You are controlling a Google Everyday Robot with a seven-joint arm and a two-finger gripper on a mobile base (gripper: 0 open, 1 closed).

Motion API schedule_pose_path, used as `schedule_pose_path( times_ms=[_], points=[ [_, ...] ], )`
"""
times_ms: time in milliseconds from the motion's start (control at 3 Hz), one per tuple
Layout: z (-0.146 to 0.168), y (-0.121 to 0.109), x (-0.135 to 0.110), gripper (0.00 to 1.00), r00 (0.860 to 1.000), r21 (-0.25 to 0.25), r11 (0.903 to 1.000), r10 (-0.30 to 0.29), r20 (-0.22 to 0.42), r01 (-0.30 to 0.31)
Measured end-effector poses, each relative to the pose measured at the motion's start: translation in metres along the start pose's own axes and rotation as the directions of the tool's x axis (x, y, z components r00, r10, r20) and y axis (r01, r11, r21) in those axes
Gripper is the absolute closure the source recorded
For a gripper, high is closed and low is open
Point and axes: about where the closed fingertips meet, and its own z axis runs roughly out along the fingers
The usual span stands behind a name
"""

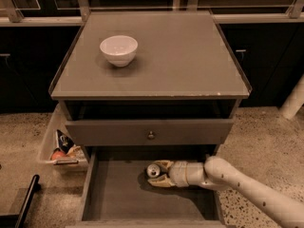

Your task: Pick green can from middle drawer and place on counter

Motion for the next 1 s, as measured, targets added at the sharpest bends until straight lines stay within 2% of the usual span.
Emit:
schedule_pose_path(
  times_ms=[333, 667, 1000],
  points=[
    [-0.004, 0.005, 0.002, 0.88, 1.000, -0.003, 0.9998, 0.021, 0.000, -0.021],
    [-0.014, 0.007, -0.004, 1.00, 1.000, 0.000, 0.9998, 0.021, 0.009, -0.021],
    [-0.021, 0.009, -0.018, 1.00, 1.000, -0.004, 0.9999, 0.010, 0.024, -0.010]
  ],
)
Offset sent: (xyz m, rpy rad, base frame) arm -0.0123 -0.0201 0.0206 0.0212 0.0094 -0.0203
